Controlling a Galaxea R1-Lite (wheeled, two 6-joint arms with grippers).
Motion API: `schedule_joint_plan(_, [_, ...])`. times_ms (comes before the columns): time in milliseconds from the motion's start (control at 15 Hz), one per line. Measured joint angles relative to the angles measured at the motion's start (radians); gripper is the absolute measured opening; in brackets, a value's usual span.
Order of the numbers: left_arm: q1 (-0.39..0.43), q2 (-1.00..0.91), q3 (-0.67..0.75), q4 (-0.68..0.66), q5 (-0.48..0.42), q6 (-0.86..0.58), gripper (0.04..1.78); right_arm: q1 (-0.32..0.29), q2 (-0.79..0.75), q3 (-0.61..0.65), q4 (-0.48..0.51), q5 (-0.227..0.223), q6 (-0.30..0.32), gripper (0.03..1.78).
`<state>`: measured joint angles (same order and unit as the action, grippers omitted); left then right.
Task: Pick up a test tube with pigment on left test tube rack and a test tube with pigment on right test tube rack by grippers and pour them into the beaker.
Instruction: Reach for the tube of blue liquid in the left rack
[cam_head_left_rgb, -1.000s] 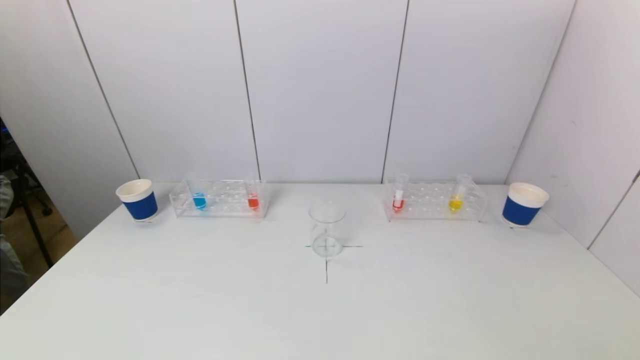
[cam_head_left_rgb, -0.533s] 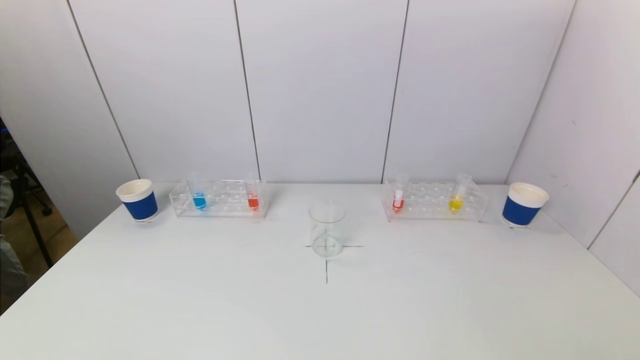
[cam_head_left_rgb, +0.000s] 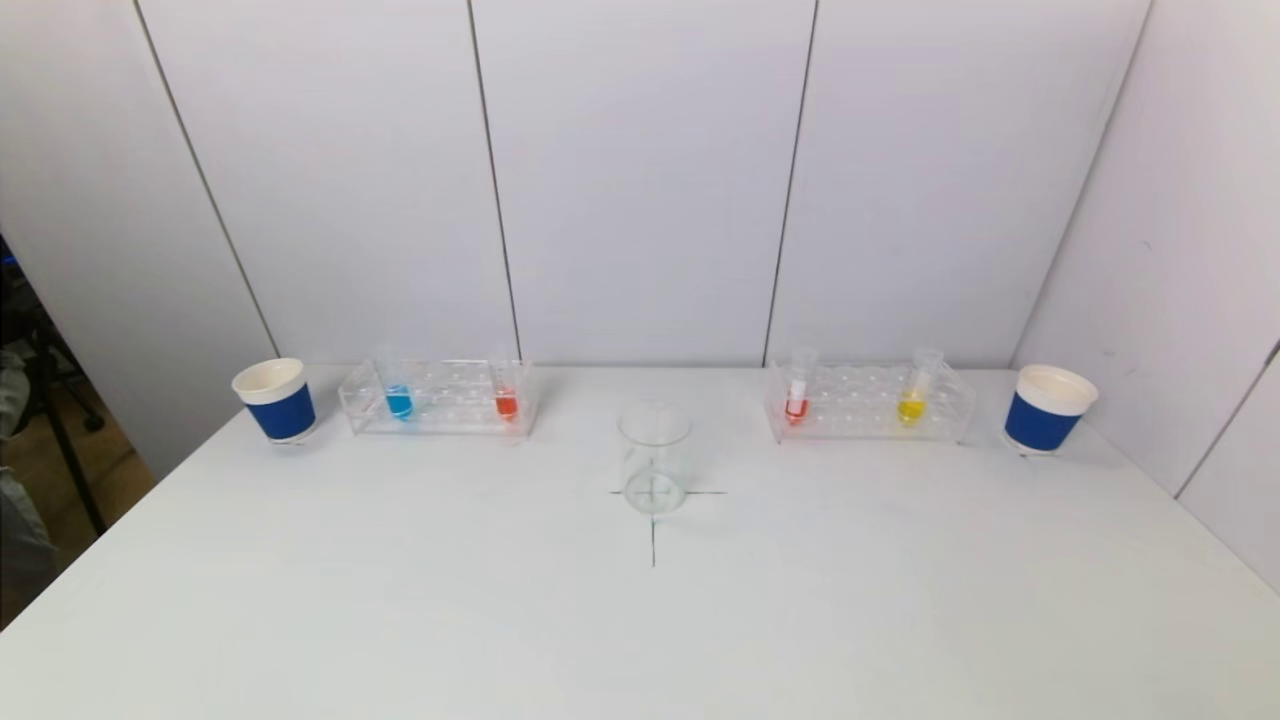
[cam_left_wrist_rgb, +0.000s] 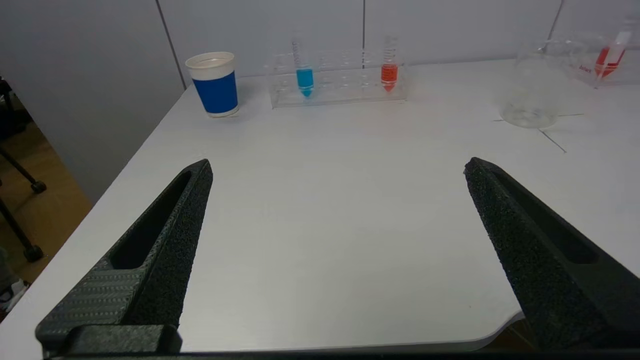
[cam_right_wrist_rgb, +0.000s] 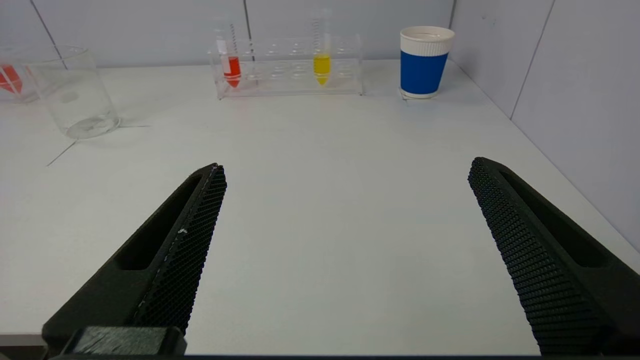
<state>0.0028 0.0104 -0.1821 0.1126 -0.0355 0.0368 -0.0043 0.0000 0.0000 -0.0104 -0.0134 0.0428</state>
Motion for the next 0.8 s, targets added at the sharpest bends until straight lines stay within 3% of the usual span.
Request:
schedule_joint_plan(400, [0.0, 0.229, -0.27, 0.0, 0.004, 0.0, 1.76, 0.0, 0.0, 0.0, 0.0, 0.0, 0.0, 1.76])
schedule_joint_plan(800, [0.0, 0.548, -0.373, -0.197, 0.005, 0.031, 1.76, 0.0, 0.0, 0.0, 0.0, -0.001, 0.0, 1.76])
